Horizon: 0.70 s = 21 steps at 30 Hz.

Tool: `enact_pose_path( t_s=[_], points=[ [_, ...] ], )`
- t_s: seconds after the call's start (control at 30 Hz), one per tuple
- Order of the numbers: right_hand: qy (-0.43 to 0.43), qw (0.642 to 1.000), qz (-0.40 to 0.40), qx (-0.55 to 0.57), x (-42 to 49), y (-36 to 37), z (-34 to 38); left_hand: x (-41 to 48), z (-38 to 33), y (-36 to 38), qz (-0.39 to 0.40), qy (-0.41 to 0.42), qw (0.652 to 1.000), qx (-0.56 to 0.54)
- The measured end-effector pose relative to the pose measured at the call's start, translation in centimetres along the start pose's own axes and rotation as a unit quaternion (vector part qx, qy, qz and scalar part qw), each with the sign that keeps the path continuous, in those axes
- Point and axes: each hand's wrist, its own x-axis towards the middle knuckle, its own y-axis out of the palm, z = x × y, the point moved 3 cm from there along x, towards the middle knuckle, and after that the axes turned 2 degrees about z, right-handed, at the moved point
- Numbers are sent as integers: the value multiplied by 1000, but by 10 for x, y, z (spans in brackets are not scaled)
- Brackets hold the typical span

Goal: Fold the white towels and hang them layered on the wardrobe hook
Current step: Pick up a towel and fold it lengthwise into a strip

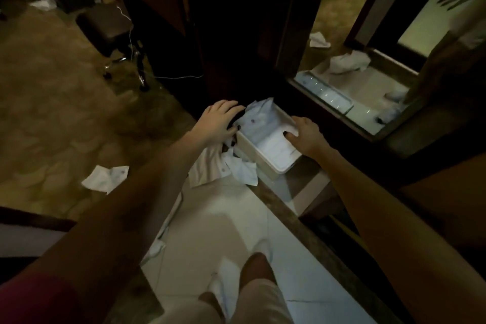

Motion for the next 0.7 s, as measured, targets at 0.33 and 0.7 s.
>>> enact_pose_path(
  t_s=[0.33,0.7],
  points=[
    [41,997,44,57,188,68,-85,179,80,110,50,-76,993,-79],
    [39,993,82,73,443,191,-196,375,153,349,159,-87,980,-84]
  ],
)
